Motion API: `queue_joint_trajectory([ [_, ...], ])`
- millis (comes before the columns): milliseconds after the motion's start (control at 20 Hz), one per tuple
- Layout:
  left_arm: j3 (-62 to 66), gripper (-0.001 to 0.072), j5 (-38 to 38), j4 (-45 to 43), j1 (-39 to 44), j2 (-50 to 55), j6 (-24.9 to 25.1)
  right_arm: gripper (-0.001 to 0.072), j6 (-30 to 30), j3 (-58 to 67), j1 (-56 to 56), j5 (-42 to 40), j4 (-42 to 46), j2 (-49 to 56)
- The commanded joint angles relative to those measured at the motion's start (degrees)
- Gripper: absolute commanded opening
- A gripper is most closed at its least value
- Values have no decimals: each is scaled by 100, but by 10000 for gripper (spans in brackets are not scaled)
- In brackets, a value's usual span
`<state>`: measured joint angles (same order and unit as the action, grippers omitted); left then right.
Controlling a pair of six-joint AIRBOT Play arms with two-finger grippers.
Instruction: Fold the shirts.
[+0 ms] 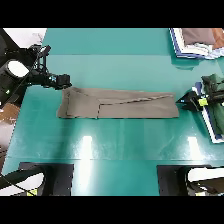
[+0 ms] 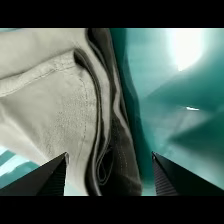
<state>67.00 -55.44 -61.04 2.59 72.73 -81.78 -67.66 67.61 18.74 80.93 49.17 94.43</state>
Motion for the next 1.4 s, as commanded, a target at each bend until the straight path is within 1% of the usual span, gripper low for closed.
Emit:
queue_joint_trajectory([
  [0, 7, 35, -127, 37, 39, 9, 13, 587, 133, 85, -168, 267, -308, 404],
  [150, 9, 33, -151, 37, 330, 35, -76, 330, 374, 87, -483, 238, -306, 437],
  [250, 9, 33, -131, 61, 575, 144, -87, 147, 376, 87, -551, 260, -306, 437],
  [300, 13, 33, -79, 90, 678, 229, -96, 73, 380, 87, -549, 289, -306, 437],
  [350, 22, 33, -7, 219, 772, 341, -94, 32, 393, 90, -549, 365, -313, 433],
  [400, 66, 33, 52, 385, 855, 459, -92, 17, 411, 92, -549, 470, -313, 411],
  [500, 341, 33, 52, 634, 1045, 817, -83, 16, 411, 96, -546, 616, -319, 223],
  [600, 745, 33, 50, 734, 1327, 1244, -81, 16, 402, 96, -616, 614, -369, -203],
  [700, 1211, 33, 48, 748, 1683, 1714, -81, 16, 354, 101, -662, 601, -815, -704],
  [800, 1676, 33, 33, 748, 2048, 2199, -85, 16, 118, 304, -787, 623, -1102, -1108],
  [950, 2299, 33, 35, 748, 2544, 2841, -101, 16, -149, 1108, -1220, 675, -1113, -1449],
  [1050, 2520, 33, 37, 748, 2787, 3154, -236, 16, -385, 1749, -1543, 772, -1115, -1475],
  [1350, 2579, 33, 212, 793, 3136, 3576, -229, 16, -752, 3084, -2229, 874, -1104, -1364],
])
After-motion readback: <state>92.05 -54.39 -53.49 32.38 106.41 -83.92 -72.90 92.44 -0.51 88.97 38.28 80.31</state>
